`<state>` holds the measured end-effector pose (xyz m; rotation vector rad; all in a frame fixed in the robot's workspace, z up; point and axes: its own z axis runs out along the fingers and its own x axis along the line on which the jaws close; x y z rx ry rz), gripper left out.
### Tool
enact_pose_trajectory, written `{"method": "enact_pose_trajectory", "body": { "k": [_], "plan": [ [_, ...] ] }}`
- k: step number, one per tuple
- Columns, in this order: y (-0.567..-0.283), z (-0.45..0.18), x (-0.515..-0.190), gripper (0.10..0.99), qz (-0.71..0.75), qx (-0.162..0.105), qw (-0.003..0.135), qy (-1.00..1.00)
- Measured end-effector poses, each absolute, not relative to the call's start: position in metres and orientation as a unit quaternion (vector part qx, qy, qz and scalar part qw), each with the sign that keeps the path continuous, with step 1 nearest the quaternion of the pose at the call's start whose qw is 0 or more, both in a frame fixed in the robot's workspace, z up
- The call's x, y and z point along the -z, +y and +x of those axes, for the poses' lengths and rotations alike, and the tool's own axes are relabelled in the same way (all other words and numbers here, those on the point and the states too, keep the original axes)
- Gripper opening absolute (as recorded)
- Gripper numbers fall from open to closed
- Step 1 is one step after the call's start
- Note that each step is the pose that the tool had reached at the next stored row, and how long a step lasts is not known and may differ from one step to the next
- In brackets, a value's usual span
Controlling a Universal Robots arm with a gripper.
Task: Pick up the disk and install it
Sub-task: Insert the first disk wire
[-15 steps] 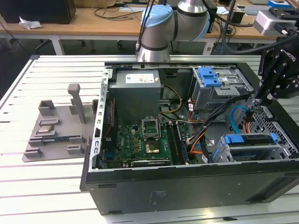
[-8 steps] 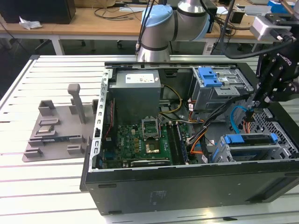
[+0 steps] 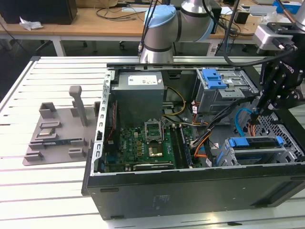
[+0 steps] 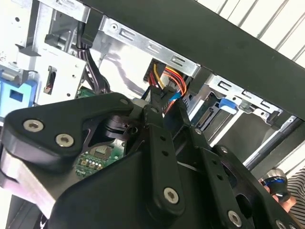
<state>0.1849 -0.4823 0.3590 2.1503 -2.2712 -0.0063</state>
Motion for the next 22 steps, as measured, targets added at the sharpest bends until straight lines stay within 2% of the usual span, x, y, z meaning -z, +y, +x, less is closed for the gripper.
{"method": "enact_pose_trajectory", "body": {
  "k": [15,18,22],
  "plan": [
    [-0.4824,0.1853,-0.3555,0.286,0.687,-0.005,0.014,-0.726],
    [-0.4824,0.1853,-0.3555,0.106,0.687,-0.006,0.014,-0.726],
    [-0.4824,0.1853,-0.3555,0.106,0.687,-0.007,0.015,-0.726]
  ]
}}
